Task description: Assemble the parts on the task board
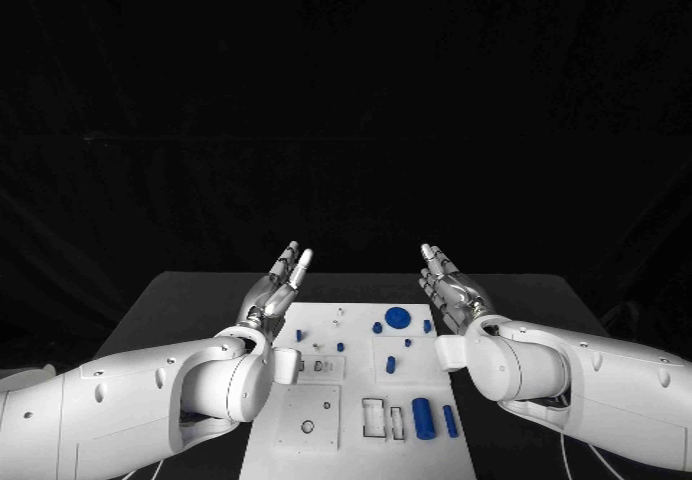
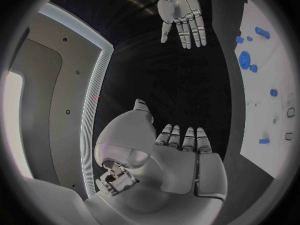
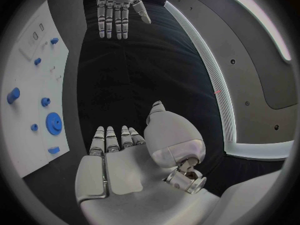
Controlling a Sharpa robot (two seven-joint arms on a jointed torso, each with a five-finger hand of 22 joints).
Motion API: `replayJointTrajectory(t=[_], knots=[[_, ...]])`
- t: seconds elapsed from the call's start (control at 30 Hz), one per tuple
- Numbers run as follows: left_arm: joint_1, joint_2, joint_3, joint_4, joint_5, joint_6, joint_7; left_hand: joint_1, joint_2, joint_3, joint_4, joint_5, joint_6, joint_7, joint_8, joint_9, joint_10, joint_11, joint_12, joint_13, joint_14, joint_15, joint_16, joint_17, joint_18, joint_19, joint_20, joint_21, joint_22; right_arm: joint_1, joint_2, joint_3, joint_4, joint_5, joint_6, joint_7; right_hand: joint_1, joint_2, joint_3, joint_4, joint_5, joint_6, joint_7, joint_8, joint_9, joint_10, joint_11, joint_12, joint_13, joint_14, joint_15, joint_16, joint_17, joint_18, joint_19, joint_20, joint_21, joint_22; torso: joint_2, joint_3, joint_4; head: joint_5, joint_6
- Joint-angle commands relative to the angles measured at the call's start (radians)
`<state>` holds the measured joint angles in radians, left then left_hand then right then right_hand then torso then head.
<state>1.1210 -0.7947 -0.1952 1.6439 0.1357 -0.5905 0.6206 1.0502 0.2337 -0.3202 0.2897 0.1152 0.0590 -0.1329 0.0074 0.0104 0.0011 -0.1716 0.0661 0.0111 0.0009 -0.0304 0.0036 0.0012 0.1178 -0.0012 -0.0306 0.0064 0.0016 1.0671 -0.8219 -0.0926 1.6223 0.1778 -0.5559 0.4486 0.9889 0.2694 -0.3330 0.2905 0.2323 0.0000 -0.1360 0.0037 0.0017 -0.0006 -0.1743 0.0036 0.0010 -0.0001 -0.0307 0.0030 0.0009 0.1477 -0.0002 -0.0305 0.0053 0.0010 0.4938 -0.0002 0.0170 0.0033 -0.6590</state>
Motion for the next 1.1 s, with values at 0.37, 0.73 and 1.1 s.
replayJointTrajectory(t=[0.37,0.73,1.1], knots=[[0.0,-0.012,0.0,-0.011,-0.103,0.109,0.084,0.019,0.001,0.0,0.001,-0.004,0.005,-0.013,0.004,0.002,-0.002,-0.011,-0.004,0.0,-0.001,-0.134,-0.004,-0.001,0.037,0.001,-0.047,-0.006,-0.002,0.002,-0.039,-0.002,-0.006,-0.003,0.182,-0.054,0.01,-0.002,-0.006,0.0,-0.006,0.0,0.018,-0.004,-0.002,0.001,0.015,-0.004,-0.001,0.0,-0.158,-0.003,-0.001,0.008,0.0,-0.073,-0.005,-0.001,0.005,0.0054,0.0086,-0.001,-0.017],[0.001,-0.014,0.0,-0.019,-0.117,0.113,0.073,0.031,0.007,0.004,0.001,0.011,0.018,0.001,0.006,0.004,-0.002,0.005,-0.003,0.001,-0.001,-0.066,-0.004,-0.001,0.027,0.001,0.009,-0.006,-0.002,0.004,-0.05,-0.002,-0.027,-0.246,0.167,-0.109,0.058,-0.025,0.0,-0.005,0.017,0.0,0.088,-0.004,-0.002,0.001,0.089,-0.004,-0.001,0.0,-0.086,-0.003,-0.001,-0.013,0.0,-0.021,-0.005,-0.001,0.004,0.0067,0.0131,-0.006,-0.025],[0.001,-0.026,-0.001,-0.022,-0.118,0.126,0.051,0.053,0.011,0.012,0.001,0.046,0.03,0.023,0.008,0.005,-0.001,0.042,0.001,0.002,-0.001,-0.028,-0.004,-0.001,0.017,0.001,0.037,-0.006,-0.002,0.051,-0.07,-0.002,-0.052,-0.763,0.143,-0.381,0.124,-0.078,0.01,-0.014,0.066,0.0,0.182,-0.004,-0.002,0.001,0.189,-0.004,-0.001,0.0,0.019,-0.003,-0.001,0.003,0.0,0.101,-0.005,-0.001,0.008,0.0053,0.0158,0.001,-0.053]])
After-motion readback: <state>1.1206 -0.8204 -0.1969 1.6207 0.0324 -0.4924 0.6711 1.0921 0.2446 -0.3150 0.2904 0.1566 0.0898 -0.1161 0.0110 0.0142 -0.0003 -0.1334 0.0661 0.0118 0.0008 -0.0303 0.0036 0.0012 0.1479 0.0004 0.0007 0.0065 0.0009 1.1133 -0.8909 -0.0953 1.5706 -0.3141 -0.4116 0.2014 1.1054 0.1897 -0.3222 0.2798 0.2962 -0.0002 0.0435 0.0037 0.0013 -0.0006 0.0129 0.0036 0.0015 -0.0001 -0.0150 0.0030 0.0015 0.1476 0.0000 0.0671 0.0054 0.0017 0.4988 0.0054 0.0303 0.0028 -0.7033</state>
